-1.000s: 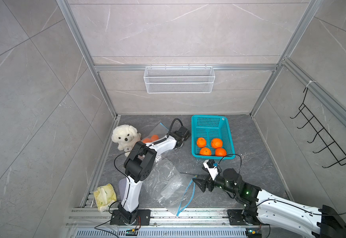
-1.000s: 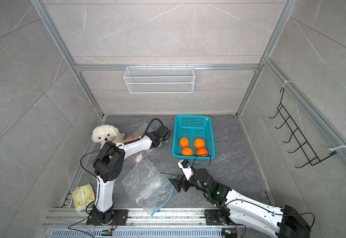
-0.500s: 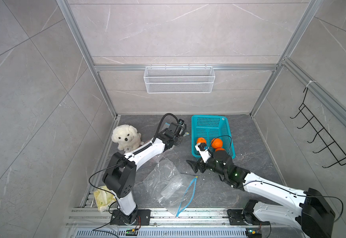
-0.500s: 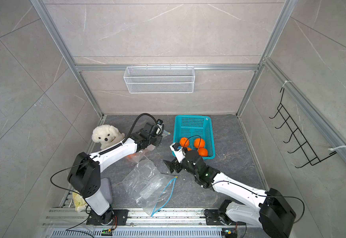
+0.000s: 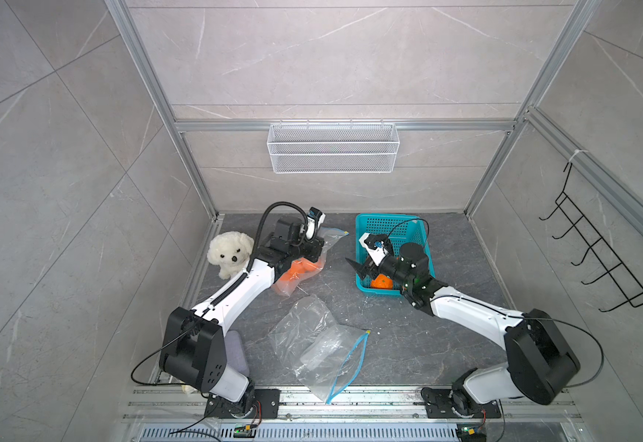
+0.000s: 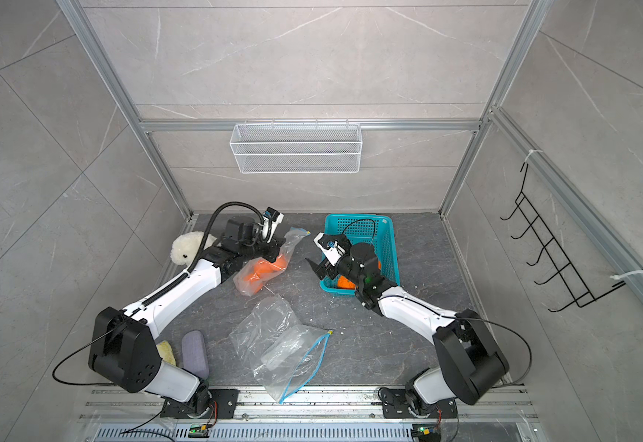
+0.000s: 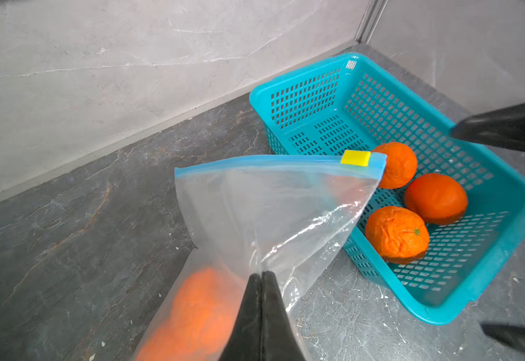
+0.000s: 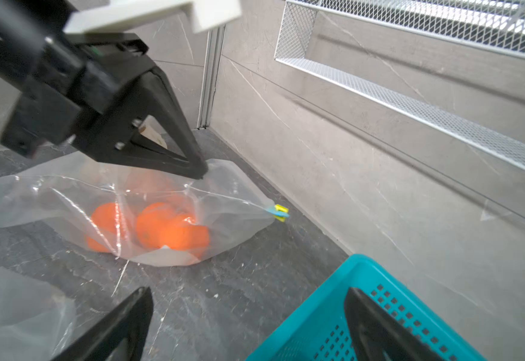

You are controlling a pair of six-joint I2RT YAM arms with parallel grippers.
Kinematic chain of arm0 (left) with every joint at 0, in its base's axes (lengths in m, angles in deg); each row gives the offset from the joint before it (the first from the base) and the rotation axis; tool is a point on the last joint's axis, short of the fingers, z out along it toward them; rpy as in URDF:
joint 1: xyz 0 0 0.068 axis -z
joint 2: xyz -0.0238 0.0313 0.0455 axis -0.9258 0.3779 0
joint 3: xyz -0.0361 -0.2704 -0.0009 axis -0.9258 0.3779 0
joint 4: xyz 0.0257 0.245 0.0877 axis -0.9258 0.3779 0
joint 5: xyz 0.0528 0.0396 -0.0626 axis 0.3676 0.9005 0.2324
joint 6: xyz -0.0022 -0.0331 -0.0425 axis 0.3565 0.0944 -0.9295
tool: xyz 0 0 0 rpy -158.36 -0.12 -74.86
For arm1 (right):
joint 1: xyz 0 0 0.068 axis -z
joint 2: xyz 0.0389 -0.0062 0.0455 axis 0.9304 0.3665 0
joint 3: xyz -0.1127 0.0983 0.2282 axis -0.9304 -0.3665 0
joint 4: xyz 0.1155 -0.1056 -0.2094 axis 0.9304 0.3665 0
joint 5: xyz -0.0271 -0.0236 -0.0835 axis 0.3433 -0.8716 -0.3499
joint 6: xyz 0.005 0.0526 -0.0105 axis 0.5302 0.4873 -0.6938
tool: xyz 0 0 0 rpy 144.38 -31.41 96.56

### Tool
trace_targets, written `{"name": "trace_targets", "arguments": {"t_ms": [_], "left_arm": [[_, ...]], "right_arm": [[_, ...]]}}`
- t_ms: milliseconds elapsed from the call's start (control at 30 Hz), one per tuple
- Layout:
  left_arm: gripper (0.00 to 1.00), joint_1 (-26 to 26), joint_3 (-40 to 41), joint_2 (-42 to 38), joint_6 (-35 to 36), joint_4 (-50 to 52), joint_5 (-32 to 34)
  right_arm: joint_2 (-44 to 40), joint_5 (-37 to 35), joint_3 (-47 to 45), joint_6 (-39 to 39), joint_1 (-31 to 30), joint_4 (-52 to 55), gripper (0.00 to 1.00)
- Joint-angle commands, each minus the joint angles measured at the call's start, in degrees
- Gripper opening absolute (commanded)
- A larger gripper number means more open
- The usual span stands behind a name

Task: Open the zip-top bag and take out the orange
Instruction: Pick up the zipper food storage bag at the center of the board, then unzip the zipper on the zipper food storage bag.

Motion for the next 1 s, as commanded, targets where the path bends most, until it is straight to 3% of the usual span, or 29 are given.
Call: {"name": "trace_targets", "arguments": {"t_ms": [0,133,267,467,667,767,867,967], "left_arm": [[0.0,-2.4,0.3,-3.1,0.4,-4.2,-12.1],[0.0,-3.3,3.4,-5.4,-0.4,-6.4,-20.1],[0.0,-3.8,4.5,-6.5,-1.4,-7.9,-21.1],[0.0,-4.8,3.6,-5.5,0.2,-7.6,-28.5],[0.0,-6.8,2.7,-3.9,0.9,-7.4,-33.2],[0.0,-7.6,2.1,-3.0,0.7,-6.9,-33.5],[0.0,-7.9,2.5,-2.5,0.4,-7.3,-33.4],[0.0,-8.1,3.3,-2.8,-0.9,-10.3,-35.4]], "right_arm": [[2.6,11.8,2.3,-0.4,3.9,-6.5,0.97],[5.5,20.6,3.2,0.3,7.4,-11.6,0.93],[8.7,28.1,4.6,-3.1,7.6,-13.1,0.91],[13.4,31.9,6.7,-4.8,7.5,-18.7,0.91],[17.0,34.0,12.3,-6.6,7.7,-15.6,0.85],[17.8,38.4,16.0,-9.3,7.6,-9.3,0.69],[18.3,41.8,21.9,-15.9,7.7,7.2,0.4],[19.7,43.9,28.0,-23.4,7.5,23.4,0.18]]}}
